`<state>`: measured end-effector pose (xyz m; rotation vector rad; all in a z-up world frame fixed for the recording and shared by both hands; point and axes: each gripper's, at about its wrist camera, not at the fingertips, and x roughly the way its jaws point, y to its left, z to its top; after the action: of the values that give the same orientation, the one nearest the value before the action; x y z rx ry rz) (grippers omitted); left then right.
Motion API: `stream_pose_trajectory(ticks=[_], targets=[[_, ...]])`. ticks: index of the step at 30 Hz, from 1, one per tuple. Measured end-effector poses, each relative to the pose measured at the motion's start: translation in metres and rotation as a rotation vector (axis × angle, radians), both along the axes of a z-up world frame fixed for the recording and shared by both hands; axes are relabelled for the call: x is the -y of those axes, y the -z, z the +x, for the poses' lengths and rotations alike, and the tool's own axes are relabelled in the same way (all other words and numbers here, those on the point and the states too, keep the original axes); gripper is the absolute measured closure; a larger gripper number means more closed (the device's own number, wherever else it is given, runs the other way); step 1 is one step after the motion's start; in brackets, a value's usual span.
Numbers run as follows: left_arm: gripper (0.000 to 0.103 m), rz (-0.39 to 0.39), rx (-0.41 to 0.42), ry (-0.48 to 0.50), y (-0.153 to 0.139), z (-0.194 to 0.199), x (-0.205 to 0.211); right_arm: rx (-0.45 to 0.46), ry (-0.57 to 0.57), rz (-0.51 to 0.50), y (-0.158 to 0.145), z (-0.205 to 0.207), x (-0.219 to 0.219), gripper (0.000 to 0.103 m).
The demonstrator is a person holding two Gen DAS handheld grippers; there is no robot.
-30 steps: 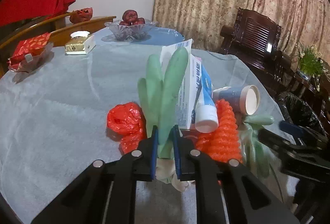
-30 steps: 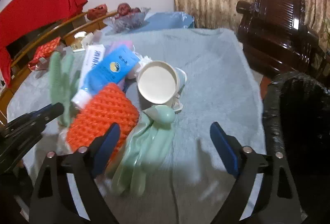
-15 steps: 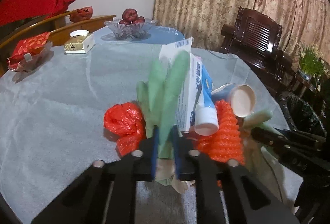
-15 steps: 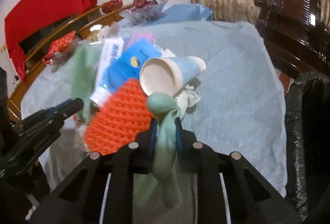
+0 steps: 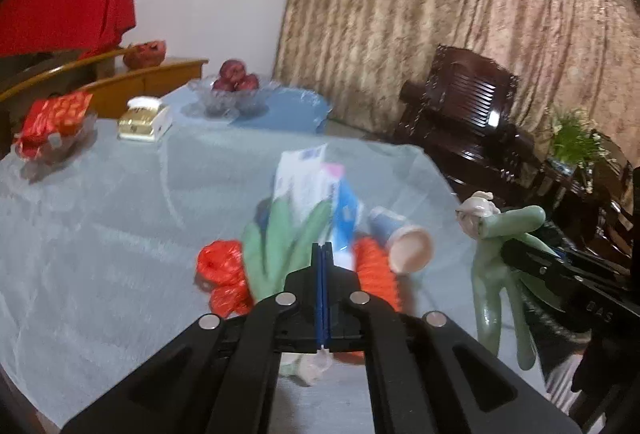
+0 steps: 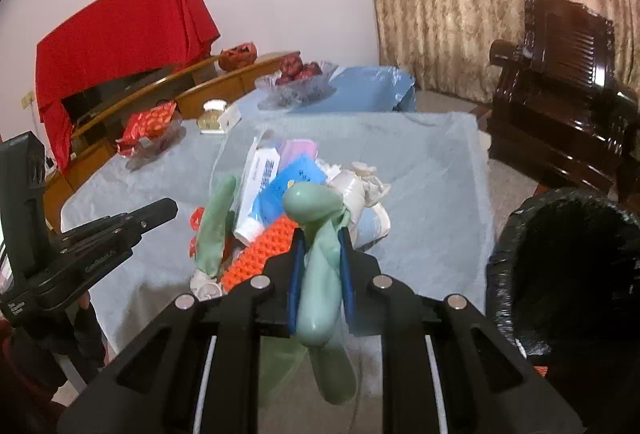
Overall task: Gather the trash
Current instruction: 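Grasp a green rubber glove with the left gripper while the right gripper grasps another glove, then carry both green gloves over the black bin and open both grippers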
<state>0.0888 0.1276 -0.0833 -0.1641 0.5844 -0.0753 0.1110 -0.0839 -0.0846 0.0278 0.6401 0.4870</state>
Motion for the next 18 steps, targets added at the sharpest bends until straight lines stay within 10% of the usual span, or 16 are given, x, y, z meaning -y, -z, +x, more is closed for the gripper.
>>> stream_pose_trajectory(ticks=[7,18], targets=[[0.101,0.027,-0.028,-0.004,0.008,-0.004,0.010,0.014,0.019,0.004,-0.006,-0.011,0.016,0.087],[0.041,0.076,-0.120,-0.072,0.052,0.021,0.000,-0.093,0.040,-0.013,0.041,0.001,0.012,0.087]])
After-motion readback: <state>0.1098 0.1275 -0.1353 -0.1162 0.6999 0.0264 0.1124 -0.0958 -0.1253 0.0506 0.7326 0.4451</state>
